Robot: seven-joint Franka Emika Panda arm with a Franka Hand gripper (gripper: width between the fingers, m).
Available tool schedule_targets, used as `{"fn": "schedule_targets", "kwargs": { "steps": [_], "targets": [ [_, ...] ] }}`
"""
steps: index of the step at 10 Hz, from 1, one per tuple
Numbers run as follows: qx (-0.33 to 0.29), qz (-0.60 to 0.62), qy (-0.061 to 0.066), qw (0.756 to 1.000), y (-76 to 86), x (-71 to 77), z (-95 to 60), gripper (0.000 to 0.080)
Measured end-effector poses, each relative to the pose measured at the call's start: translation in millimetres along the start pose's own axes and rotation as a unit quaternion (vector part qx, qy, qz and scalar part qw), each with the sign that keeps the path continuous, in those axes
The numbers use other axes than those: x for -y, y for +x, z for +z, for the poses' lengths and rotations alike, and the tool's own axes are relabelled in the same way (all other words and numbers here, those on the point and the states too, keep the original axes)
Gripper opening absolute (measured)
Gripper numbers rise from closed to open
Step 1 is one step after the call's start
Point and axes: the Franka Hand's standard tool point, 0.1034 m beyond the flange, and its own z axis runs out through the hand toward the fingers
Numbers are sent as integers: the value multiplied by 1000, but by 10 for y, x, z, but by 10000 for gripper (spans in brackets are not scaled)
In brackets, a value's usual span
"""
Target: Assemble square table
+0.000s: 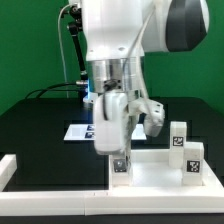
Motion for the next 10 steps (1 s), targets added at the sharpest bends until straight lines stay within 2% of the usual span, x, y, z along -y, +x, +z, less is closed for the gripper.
{"fn": "schedule_targets", "kwargs": {
  "steps": [2, 3, 4, 5, 6, 7, 10],
  "targets": [
    [-3, 1, 1, 1000, -37, -13, 12, 293],
    [-11, -51, -2, 999, -71, -34, 18, 419],
    [-16, -103, -3, 995, -123, -50, 19, 419],
    [-19, -192, -2, 981, -142, -37, 2, 591],
    [-20, -288, 1, 957, -161, -20, -13, 636],
    [-21, -349, 6, 937, -167, -13, -13, 636],
    [-24, -416, 2, 909, -146, -13, -4, 649]
  ]
}}
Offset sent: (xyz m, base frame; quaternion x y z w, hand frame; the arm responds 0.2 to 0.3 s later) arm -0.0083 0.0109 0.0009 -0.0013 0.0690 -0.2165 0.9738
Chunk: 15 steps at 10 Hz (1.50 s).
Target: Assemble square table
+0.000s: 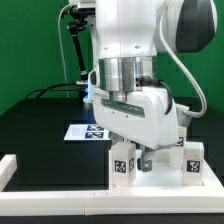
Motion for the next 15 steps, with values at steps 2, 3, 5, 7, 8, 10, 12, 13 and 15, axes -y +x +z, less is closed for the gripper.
{"fn": "schedule_targets", "kwargs": {
  "steps": [2, 3, 5, 7, 8, 10, 12, 13, 15],
  "targets": [
    [-8, -158, -5, 987, 75, -1, -28, 649],
    [-9, -180, -5, 984, 74, 8, -34, 649],
    [-8, -163, -6, 987, 73, 0, -23, 590],
    [-9, -94, -10, 995, 111, -58, -12, 301],
    [-8, -59, -11, 998, 112, -72, -6, 291],
    [-9, -6, -11, 1000, 120, -81, -6, 291],
    [0, 142, -11, 990, 141, -118, -10, 291],
    [8, 227, -12, 974, 135, -131, -9, 291],
    [26, 362, -5, 932, 124, -135, -3, 291]
  ]
}}
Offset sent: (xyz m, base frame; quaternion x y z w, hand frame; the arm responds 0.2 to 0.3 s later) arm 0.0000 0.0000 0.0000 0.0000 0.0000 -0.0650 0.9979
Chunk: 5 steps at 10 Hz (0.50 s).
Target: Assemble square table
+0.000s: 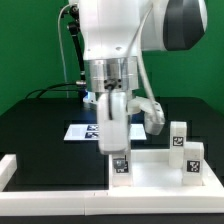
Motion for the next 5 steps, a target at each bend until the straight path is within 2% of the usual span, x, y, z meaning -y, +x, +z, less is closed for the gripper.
{"fn": "schedule_targets", "kwargs": {
  "steps": [2, 5],
  "targets": [
    [14, 98, 3, 995, 21, 4, 4, 291],
    [14, 112, 3, 994, 5, 1, 8, 302]
  ]
}}
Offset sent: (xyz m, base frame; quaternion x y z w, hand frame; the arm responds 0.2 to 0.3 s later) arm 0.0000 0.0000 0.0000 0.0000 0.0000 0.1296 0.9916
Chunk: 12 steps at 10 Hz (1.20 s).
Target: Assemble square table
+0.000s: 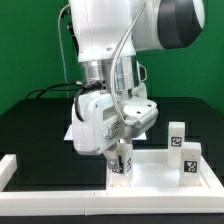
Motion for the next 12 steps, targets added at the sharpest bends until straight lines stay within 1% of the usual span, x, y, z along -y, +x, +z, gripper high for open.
{"fn": "schedule_targets", "kwargs": {
  "steps": [1, 2, 3, 4, 5, 7, 8, 9, 10, 11, 12],
  "targets": [
    [-5, -52, 2, 999, -8, 4, -1, 302],
    [-9, -164, 4, 986, -53, 3, -1, 505],
    [-8, -235, 4, 972, -109, -13, -12, 603],
    [-10, -305, 7, 952, -114, -25, -8, 603],
    [-11, -333, 6, 943, -99, -26, -2, 641],
    [-12, -399, 5, 917, -87, -22, 0, 647],
    [-17, -445, 1, 895, -87, -21, -1, 649],
    [-34, -541, -9, 840, -102, 4, -12, 649],
    [-40, -600, -13, 799, -109, 25, -23, 649],
    [-40, -645, -15, 763, -87, 37, -25, 649],
    [-43, -665, -11, 746, -84, 55, -30, 649]
  ]
}}
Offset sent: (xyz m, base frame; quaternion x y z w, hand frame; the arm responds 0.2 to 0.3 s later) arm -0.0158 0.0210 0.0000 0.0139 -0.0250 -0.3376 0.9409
